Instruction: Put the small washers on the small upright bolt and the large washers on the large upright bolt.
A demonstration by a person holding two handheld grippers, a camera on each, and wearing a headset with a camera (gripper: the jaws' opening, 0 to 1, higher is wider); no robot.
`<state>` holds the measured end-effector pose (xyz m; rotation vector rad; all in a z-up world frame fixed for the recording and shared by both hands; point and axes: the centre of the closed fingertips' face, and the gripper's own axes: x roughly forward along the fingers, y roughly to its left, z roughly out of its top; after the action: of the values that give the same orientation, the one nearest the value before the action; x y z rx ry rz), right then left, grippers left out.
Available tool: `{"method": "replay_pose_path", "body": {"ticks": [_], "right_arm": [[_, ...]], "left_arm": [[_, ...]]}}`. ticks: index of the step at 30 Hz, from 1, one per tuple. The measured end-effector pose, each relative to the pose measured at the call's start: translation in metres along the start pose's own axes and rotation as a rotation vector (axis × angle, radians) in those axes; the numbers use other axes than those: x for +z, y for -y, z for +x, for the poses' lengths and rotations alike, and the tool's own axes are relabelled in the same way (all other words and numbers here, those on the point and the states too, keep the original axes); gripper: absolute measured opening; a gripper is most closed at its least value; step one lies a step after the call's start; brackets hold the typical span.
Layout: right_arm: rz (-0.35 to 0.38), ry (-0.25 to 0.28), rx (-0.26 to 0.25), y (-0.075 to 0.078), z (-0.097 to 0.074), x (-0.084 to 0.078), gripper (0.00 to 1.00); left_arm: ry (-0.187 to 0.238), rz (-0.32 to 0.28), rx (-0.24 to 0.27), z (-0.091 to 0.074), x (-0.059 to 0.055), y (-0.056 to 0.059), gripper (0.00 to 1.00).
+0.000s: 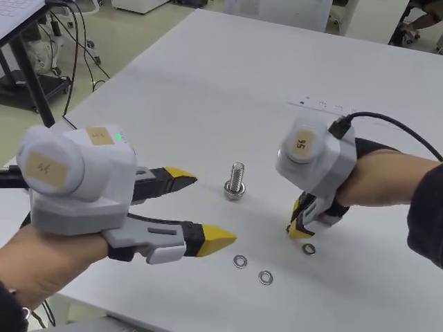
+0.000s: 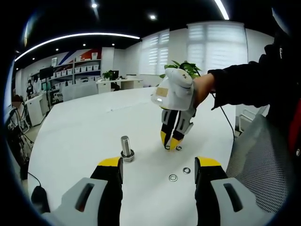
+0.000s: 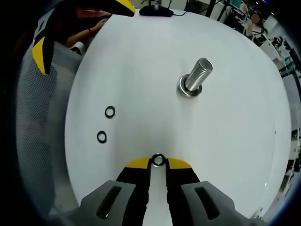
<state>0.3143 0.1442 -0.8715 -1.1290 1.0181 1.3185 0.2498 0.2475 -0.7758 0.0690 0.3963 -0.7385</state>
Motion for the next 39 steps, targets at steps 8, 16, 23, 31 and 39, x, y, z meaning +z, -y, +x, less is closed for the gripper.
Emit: {"method": "replay_pose_path", "body": {"ticks": [8,16,23,31,39], "right_arm": [[0.001,0.023,-0.001,-0.007,-0.017,0.006,0.13],[0.006,0.055,-0.023,-0.011,-0.043,0.007,0.13],[0.001,0.069,-0.051,-0.012,-0.064,0.007,0.13],[0.016,0.084,-0.086,-0.005,-0.085,0.000,0.13],[0.045,0.082,-0.115,0.008,-0.095,-0.013,0.13]], "left_arm": [[0.001,0.003,-0.007,0.000,0.001,0.001,0.61],[-0.001,0.009,-0.022,0.003,0.001,0.005,0.61],[-0.006,0.017,-0.038,0.005,0.002,0.007,0.61],[-0.008,0.026,-0.048,0.007,0.004,0.009,0.61],[-0.008,0.027,-0.055,0.008,0.004,0.009,0.61]]}}
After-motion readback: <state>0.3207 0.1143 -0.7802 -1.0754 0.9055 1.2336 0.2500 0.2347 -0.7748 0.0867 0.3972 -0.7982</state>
